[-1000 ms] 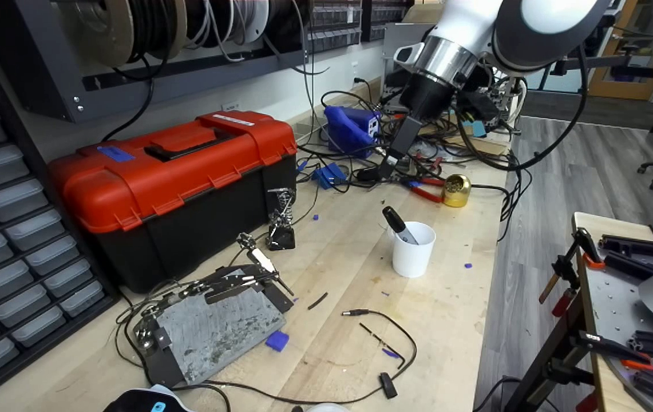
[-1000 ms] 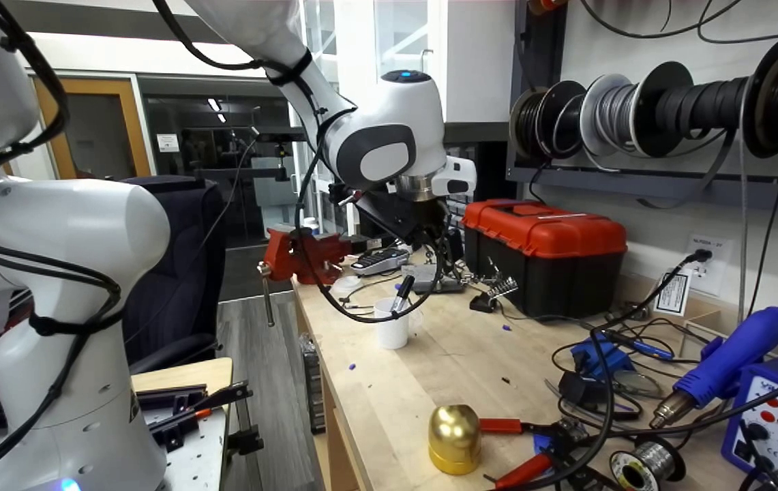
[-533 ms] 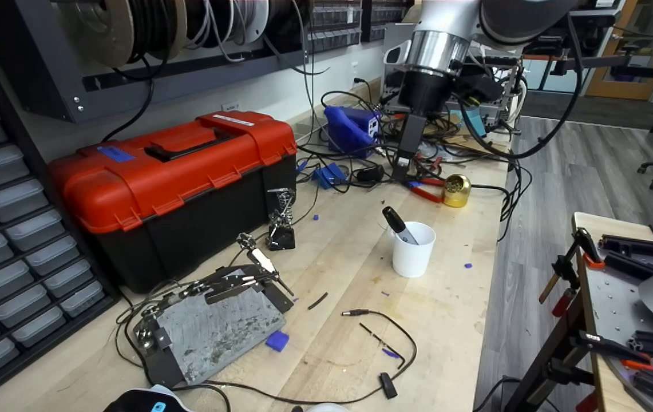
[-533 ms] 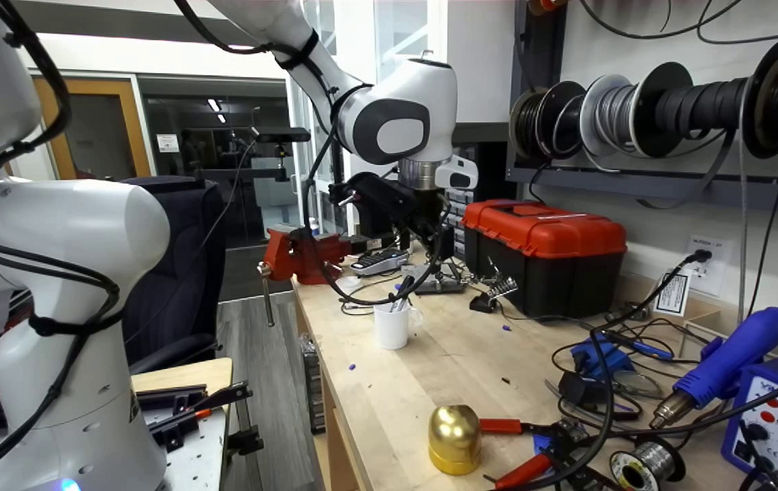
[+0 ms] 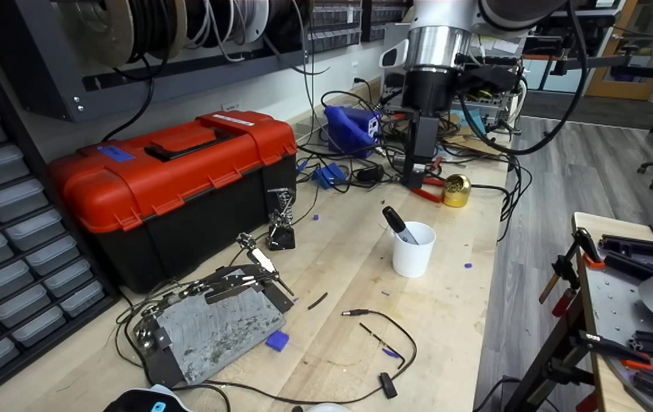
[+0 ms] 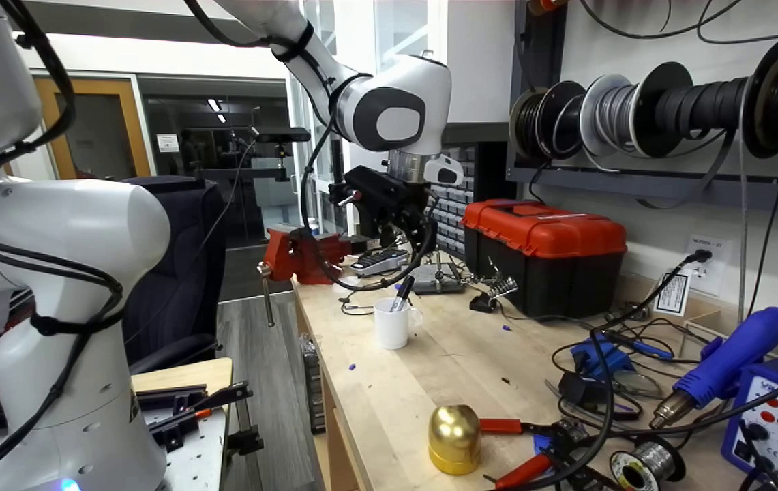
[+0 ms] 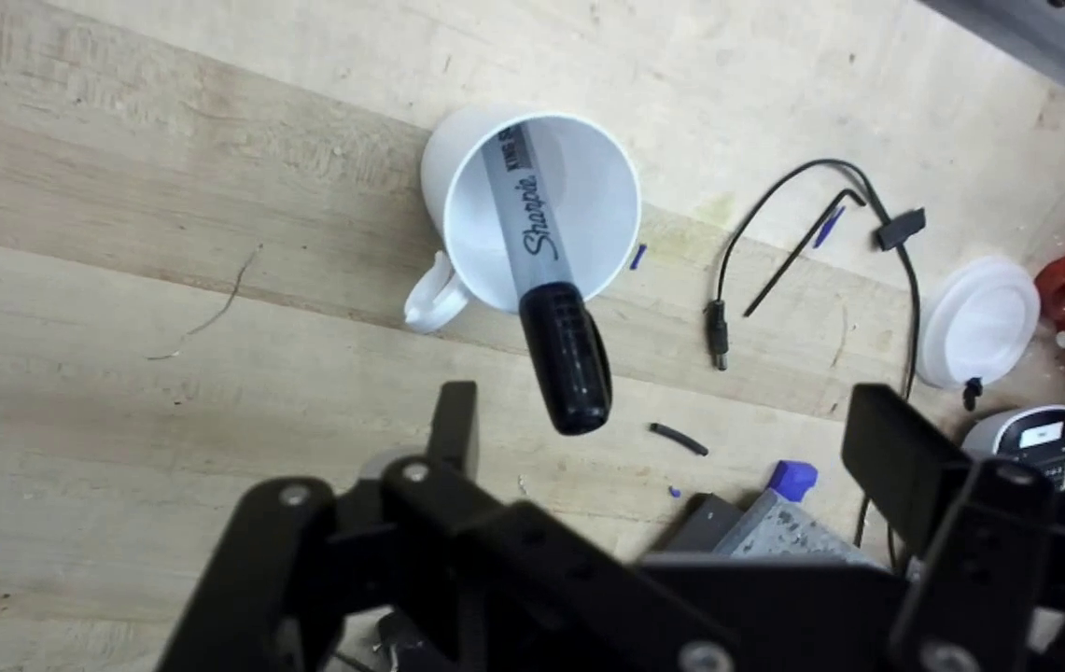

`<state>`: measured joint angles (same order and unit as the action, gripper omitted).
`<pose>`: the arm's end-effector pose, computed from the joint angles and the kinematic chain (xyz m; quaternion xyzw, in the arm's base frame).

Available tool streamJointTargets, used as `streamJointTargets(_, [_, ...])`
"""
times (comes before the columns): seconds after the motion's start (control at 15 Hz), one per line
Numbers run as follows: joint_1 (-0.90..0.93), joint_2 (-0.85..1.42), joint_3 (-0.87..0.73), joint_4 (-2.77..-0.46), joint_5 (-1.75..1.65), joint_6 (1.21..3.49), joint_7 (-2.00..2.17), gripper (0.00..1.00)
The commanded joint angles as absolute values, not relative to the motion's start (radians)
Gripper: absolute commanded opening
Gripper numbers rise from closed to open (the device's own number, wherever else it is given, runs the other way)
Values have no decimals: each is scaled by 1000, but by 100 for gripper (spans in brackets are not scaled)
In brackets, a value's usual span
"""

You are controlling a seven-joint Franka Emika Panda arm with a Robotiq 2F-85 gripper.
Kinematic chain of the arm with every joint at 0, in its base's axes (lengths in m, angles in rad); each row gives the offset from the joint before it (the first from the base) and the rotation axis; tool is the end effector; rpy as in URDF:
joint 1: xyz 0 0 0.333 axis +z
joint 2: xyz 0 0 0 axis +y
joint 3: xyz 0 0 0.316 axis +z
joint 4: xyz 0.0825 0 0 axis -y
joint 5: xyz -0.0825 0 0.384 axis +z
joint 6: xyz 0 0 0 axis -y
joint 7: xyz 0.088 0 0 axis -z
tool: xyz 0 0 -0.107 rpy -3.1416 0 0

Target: Pick the marker from the cup and put it on the table

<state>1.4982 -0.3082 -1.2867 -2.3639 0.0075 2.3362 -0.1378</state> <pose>0.4844 0.1004 0.3665 -0.9733 -0.1713 -0.0234 0.1510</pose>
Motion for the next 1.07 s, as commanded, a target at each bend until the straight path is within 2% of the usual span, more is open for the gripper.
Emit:
streamJointTargets(0.0, [1542, -302, -1295, -2356, 9, 2300, -173, 100])
streamJointTargets(0.4, [1579, -297, -1312, -2383, -39, 2340, -294, 100])
streamJointTargets(1.0, [1642, -299, -1433, -2416, -34, 2417, -546, 100])
